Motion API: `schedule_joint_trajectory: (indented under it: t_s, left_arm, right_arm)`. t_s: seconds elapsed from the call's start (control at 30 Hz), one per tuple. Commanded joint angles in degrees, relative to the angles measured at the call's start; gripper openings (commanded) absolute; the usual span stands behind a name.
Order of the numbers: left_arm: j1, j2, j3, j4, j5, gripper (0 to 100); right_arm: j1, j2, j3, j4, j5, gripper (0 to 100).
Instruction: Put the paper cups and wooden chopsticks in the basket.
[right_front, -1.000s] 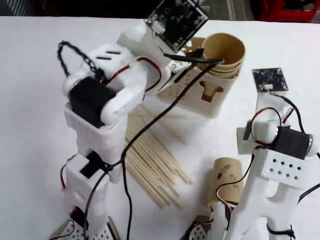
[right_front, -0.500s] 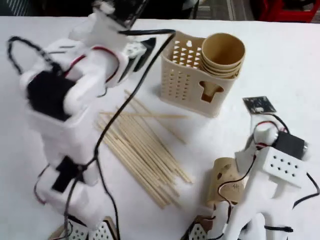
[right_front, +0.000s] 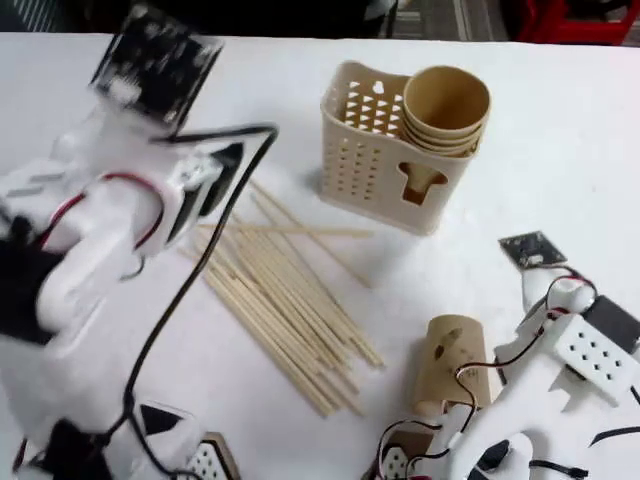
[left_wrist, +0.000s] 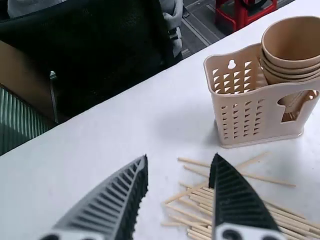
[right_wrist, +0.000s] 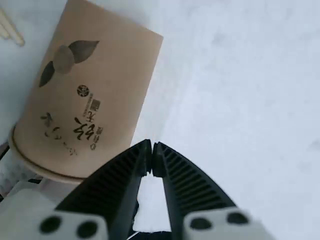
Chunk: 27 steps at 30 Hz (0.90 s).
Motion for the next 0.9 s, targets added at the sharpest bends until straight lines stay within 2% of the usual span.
schedule_joint_trajectory:
  t_s: [0.0,0.13,0.3,0.47,0.57,0.73,0.87]
  left_arm:
    - [-2.6,-8.4,6.3,-0.4,0.3,21]
    - [-4.9,-13.3,13.8,-1.3,0.1,21]
    - [-5.2,-19.1,24.5,-2.3,-6.0,21]
    - [-5.1,-25.5,35.0,-2.3,-12.2,21]
    - [-2.3,-28.9,41.4,-2.3,-15.4,21]
    - [3.6,-32.5,54.2,-5.3,-15.5,25]
    - [5.4,-33.4,66.1,-14.4,-15.4,28]
  right_arm:
    - [0.3,-0.7,6.4,-8.0,2.4,1.7]
    - [-2.8,-0.8,11.2,-11.1,2.4,1.7]
    - [-13.4,-0.9,12.9,-6.8,1.1,1.7]
    - [-27.3,-1.3,12.7,-6.0,-11.3,1.7]
    - [-33.9,-1.3,11.8,-8.1,-14.8,1.8]
    - [-37.8,-1.3,8.4,-9.7,-24.4,1.8]
    - [-40.8,-1.4,4.6,-9.5,-30.2,1.8]
